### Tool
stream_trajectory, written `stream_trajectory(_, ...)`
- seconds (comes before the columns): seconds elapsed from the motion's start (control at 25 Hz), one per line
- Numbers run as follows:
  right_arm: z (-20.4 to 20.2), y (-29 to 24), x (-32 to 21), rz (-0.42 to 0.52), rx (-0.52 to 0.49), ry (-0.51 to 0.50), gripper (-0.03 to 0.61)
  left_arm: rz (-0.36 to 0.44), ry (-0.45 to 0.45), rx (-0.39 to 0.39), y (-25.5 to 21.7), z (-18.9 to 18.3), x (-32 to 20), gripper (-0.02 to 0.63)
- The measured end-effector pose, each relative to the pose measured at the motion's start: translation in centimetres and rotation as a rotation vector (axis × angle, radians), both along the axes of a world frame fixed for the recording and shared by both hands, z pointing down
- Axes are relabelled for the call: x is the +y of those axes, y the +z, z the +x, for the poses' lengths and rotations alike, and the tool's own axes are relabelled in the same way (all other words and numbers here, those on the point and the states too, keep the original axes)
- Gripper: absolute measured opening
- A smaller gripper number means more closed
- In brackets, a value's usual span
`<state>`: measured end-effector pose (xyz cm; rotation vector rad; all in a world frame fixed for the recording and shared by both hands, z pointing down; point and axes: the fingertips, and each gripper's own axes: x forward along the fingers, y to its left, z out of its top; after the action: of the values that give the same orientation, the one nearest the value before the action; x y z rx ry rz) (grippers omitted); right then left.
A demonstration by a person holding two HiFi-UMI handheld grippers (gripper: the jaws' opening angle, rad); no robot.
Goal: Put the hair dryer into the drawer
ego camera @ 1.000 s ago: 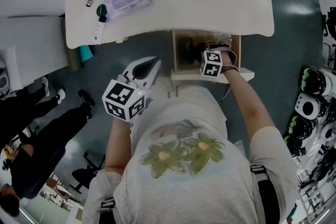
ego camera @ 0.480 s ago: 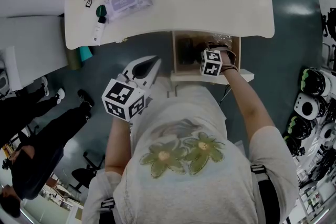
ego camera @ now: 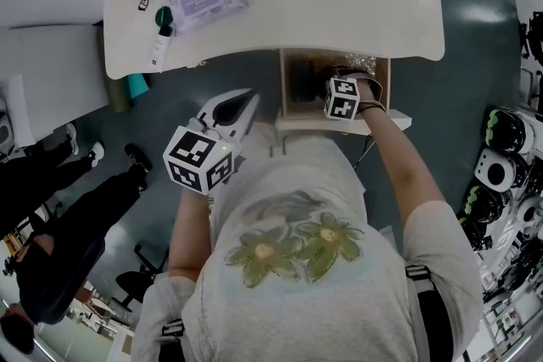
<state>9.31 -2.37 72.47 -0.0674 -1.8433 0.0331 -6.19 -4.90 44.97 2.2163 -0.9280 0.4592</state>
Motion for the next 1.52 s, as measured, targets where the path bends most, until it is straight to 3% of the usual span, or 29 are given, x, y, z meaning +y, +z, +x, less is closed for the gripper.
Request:
stream_trajectory(0.76, 0.1, -0.2, -0.3, -0.032, 0.000, 0.063, 0.221, 0.007, 0.013, 0.021, -0.4, 0.5, 0.1, 0.009)
stream_trajectory(1.12, 0.6, -2.5, -0.5, 0.029, -0.009, 0.056, 0.221, 0.025, 0.048, 0.033, -0.8, 1.7, 0.4, 0.009)
stream_trajectory(1.36, 0.0, -7.2, -1.2, 0.120, -0.127, 0.127, 0.221, 0.040, 0.080, 0.042, -1.0, 2.8, 0.4, 0.009)
stream_trajectory(1.52, -0.2, -11.2, -1.4, 0.176, -0.223, 0.231, 0.221, 0.052, 0.106, 0.048, -1.5, 3.8, 0.5, 0.009)
